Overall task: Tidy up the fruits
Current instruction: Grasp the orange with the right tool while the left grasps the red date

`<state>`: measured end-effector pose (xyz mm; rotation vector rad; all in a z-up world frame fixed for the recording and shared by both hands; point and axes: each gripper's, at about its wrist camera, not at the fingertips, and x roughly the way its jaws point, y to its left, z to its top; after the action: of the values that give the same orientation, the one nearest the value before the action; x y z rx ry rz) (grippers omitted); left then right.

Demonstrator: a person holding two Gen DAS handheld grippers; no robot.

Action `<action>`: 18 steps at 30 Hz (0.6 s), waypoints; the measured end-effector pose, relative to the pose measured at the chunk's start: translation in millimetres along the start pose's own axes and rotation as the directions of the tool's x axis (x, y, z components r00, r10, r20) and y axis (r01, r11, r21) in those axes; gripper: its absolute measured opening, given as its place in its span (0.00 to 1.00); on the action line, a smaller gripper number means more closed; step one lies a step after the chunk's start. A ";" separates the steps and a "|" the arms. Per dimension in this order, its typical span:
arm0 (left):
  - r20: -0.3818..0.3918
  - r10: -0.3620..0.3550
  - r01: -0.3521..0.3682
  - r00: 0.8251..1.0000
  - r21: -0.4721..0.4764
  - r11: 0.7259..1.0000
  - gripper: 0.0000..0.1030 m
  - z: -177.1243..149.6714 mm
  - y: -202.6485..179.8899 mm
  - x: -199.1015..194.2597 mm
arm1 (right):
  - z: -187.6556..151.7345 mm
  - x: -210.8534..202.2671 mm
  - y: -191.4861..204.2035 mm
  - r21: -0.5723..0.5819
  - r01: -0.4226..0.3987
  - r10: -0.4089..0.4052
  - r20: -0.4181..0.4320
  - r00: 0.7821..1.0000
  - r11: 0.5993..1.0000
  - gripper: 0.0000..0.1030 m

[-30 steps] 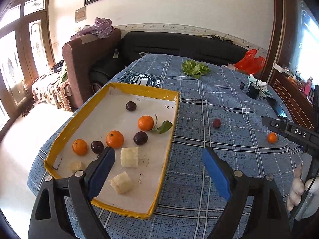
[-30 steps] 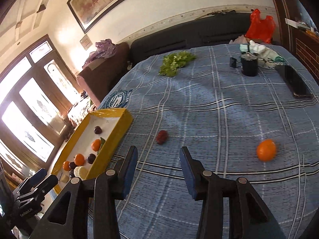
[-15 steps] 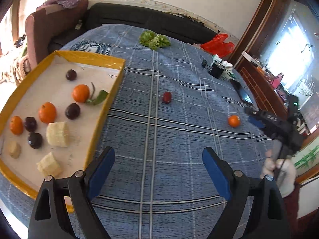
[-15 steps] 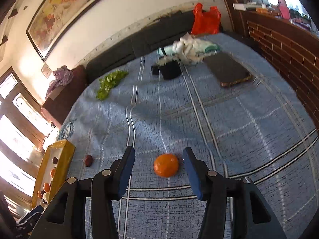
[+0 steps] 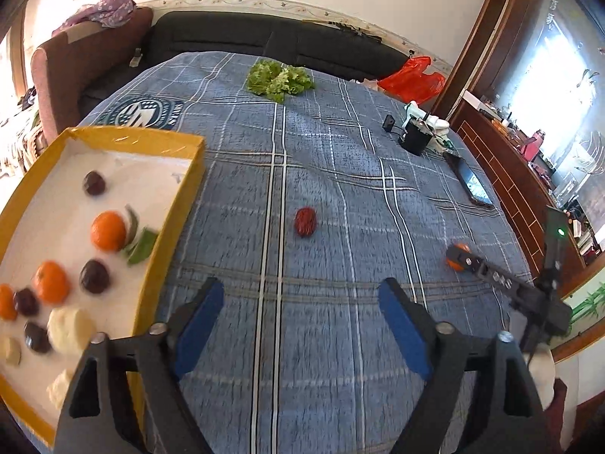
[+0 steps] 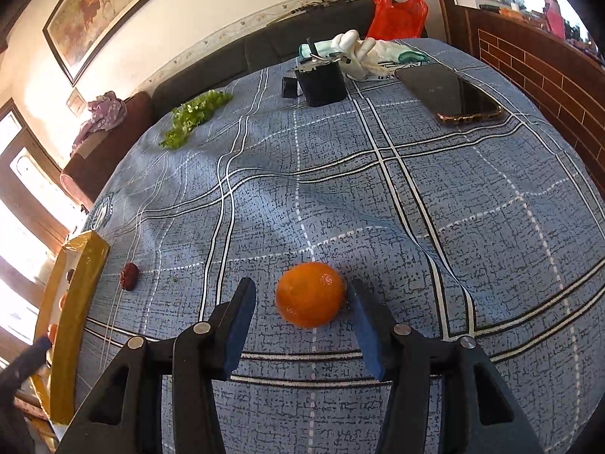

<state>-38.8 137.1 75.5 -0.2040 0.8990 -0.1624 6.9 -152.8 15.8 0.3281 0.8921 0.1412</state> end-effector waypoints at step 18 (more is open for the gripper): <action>-0.044 0.084 -0.079 0.996 0.100 0.992 0.33 37.0 -17.1 103.5 | -4.1 -1.5 4.1 -0.027 0.021 -0.020 0.008 1.000 0.999 0.37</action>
<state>52.8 101.3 23.6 -0.0722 0.9433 -0.1355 2.8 -148.4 15.8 0.2939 0.8848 0.1331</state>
